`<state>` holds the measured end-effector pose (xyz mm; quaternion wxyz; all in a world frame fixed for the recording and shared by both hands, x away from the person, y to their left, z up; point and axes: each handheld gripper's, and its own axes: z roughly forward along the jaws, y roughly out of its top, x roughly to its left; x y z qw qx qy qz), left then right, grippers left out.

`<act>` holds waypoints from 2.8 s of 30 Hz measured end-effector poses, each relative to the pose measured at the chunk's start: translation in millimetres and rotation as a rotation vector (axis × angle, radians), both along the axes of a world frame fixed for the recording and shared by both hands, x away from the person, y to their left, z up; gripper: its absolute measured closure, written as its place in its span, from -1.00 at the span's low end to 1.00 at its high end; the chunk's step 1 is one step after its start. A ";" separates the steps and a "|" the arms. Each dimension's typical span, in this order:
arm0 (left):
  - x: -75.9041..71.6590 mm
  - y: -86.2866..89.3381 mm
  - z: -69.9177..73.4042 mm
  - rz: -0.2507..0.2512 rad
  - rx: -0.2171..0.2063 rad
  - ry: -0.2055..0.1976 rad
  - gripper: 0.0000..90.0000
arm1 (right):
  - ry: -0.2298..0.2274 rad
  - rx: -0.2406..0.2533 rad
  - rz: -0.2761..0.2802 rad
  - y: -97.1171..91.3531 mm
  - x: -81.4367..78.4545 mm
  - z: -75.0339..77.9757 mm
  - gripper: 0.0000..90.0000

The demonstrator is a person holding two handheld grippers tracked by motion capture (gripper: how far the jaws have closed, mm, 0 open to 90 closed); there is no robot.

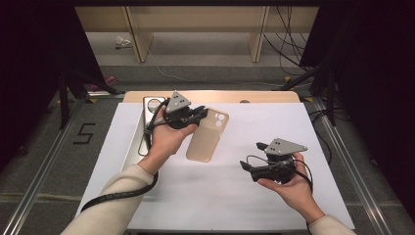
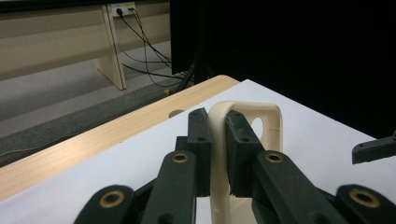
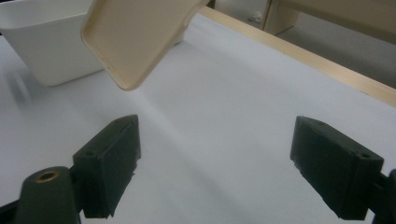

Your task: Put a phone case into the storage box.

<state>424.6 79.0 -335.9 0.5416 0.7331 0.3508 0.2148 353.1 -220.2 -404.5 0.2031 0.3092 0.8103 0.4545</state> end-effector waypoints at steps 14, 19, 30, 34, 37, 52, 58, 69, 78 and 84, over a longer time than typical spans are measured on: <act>-1.3 23.5 7.8 0.011 -0.006 -0.047 0.81 | 0.001 0.020 -0.043 -11.9 0.8 -1.3 -0.63; 0.4 33.8 10.7 0.025 -0.006 -0.060 0.81 | 0.001 0.030 -0.058 -15.6 1.0 -1.5 -0.63; 3.9 49.4 15.8 0.046 -0.022 -0.075 0.81 | 0.019 0.057 -0.087 -24.9 0.6 -2.8 -0.63; 6.1 54.3 16.4 0.055 -0.025 -0.078 0.81 | 0.022 0.061 -0.096 -27.5 0.3 -2.9 -0.63; 7.0 57.5 17.4 0.058 -0.031 -0.080 0.81 | 0.022 0.061 -0.098 -28.5 0.5 -3.2 -0.63; 13.4 79.5 22.7 0.081 -0.041 -0.092 0.81 | 0.033 0.078 -0.108 -31.5 2.1 -4.2 -0.63; 17.2 91.4 24.6 0.101 -0.054 -0.095 0.81 | 0.041 0.086 -0.109 -31.5 2.2 -4.5 -0.63; 22.2 115.0 25.6 0.147 -0.066 -0.090 0.81 | 0.042 0.093 -0.108 -32.2 2.4 -4.3 -0.63; 26.0 130.0 23.9 0.177 -0.071 -0.092 0.81 | 0.042 0.093 -0.111 -32.8 2.8 -4.4 -0.63; 28.3 137.8 23.2 0.192 -0.078 -0.094 0.81 | 0.043 0.095 -0.115 -33.2 2.7 -4.1 -0.63</act>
